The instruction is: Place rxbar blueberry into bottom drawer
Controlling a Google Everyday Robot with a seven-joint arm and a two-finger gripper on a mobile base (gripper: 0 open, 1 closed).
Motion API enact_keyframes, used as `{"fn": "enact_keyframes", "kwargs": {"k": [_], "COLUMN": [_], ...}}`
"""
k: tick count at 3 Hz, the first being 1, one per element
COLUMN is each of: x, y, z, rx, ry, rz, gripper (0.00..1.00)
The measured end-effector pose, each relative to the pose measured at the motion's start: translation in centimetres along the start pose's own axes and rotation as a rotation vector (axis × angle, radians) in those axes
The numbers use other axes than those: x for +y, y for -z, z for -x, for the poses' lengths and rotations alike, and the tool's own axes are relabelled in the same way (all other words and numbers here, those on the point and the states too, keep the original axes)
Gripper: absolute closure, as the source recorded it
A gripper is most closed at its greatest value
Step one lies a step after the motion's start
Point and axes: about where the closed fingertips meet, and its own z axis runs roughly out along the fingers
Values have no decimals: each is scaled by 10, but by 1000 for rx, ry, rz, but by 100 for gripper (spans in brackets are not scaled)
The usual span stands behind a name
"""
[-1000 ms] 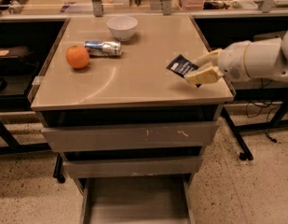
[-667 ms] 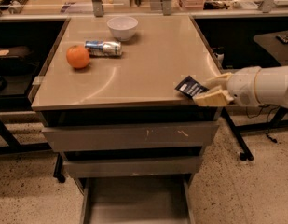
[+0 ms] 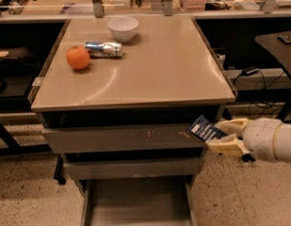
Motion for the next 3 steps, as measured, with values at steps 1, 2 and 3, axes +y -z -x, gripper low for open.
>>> {"fn": "enact_keyframes", "kwargs": {"k": [1,2,3], "x": [36,36,50], "y": [15,15,-4], "z": [-42,-41,-52], "rx": [8,8,29], "ry": [15,15,24], "rz": [-21,-21,29], "gripper": [100,100,100]}}
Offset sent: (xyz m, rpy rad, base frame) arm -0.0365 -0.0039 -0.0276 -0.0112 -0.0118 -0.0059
